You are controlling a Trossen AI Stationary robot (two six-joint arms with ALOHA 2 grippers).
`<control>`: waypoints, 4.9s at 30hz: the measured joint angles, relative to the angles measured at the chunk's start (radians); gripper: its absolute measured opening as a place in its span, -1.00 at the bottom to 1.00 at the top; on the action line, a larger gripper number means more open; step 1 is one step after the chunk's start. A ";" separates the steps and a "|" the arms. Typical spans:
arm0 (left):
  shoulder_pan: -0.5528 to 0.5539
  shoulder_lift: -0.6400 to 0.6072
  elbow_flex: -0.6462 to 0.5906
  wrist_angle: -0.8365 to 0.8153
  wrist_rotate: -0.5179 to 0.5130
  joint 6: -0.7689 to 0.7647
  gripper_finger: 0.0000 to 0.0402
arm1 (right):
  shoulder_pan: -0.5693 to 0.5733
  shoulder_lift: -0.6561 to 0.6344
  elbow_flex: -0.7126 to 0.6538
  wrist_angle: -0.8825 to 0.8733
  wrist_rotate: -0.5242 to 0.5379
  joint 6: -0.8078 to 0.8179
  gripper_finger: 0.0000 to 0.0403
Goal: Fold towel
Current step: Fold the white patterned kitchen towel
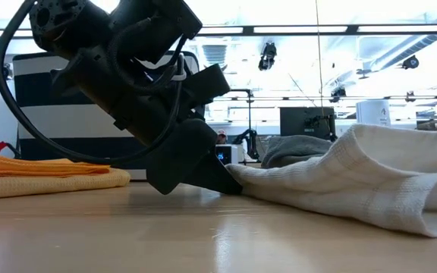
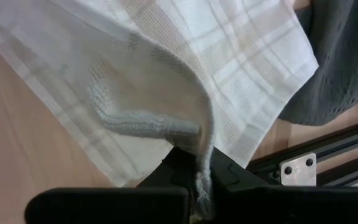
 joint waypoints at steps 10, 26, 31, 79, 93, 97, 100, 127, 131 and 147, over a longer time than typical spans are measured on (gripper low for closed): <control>0.001 0.001 -0.001 0.000 -0.007 0.007 -0.55 | 0.000 0.000 0.000 -0.005 -0.022 -0.020 -0.99; 0.005 -0.055 -0.004 -0.112 0.000 0.104 -0.52 | 0.000 0.000 0.000 -0.004 -0.040 0.055 -0.58; 0.005 -0.123 -0.008 -0.258 0.003 0.110 -0.50 | 0.000 0.000 0.000 -0.006 -0.081 0.054 -0.22; -0.235 0.174 0.174 0.240 0.025 -0.090 -0.48 | -0.033 0.951 0.507 0.880 0.736 -0.335 0.11; -0.228 0.176 0.169 0.256 0.022 -0.095 -0.48 | -0.058 0.945 0.513 0.881 0.733 -0.312 -0.30; -0.228 0.176 0.169 0.256 0.021 -0.097 -0.48 | -0.055 0.943 0.519 0.879 0.713 -0.313 -0.46; -0.226 0.176 0.169 0.256 0.021 -0.097 -0.48 | -0.055 0.943 0.519 0.868 0.689 -0.314 -0.57; -0.196 0.152 0.171 0.262 0.018 -0.096 -0.48 | -0.066 0.895 0.596 0.689 0.628 -0.311 -0.98; -0.185 0.162 0.169 0.262 0.019 -0.109 -0.48 | -0.066 0.896 0.602 0.678 0.628 -0.314 -0.98; -0.174 0.163 0.170 0.258 0.035 -0.162 -0.48 | -0.064 0.889 0.696 0.543 0.506 -0.327 -0.98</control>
